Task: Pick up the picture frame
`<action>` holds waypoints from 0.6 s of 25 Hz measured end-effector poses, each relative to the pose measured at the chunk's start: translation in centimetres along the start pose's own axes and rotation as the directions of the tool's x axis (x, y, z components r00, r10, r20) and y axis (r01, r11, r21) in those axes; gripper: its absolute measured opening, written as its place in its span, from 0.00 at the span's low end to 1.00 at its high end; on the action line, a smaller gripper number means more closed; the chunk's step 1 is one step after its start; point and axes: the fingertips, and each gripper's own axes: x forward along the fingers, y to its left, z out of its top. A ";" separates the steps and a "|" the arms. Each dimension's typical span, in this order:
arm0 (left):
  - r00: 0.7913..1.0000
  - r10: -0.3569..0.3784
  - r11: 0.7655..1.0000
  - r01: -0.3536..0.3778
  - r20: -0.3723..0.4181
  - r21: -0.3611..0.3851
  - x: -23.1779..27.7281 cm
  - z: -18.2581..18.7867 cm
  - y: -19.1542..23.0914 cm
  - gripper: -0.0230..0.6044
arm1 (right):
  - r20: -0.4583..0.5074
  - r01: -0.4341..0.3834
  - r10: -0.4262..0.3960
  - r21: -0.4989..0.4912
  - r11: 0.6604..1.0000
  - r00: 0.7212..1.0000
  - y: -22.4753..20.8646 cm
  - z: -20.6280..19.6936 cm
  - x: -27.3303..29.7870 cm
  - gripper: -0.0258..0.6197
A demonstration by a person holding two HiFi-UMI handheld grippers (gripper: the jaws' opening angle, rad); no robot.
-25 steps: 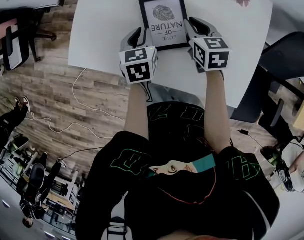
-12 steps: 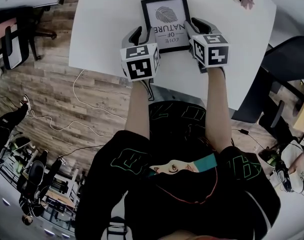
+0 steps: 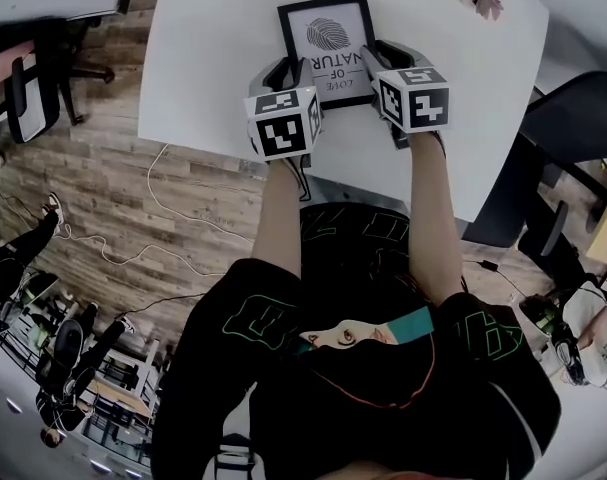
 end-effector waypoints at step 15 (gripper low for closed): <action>0.999 0.004 0.997 0.000 0.047 -0.079 -1.3 0.2 0.2 0.16 | 0.030 -0.003 0.002 0.054 0.999 1.000 0.5 0.3 -0.9 0.17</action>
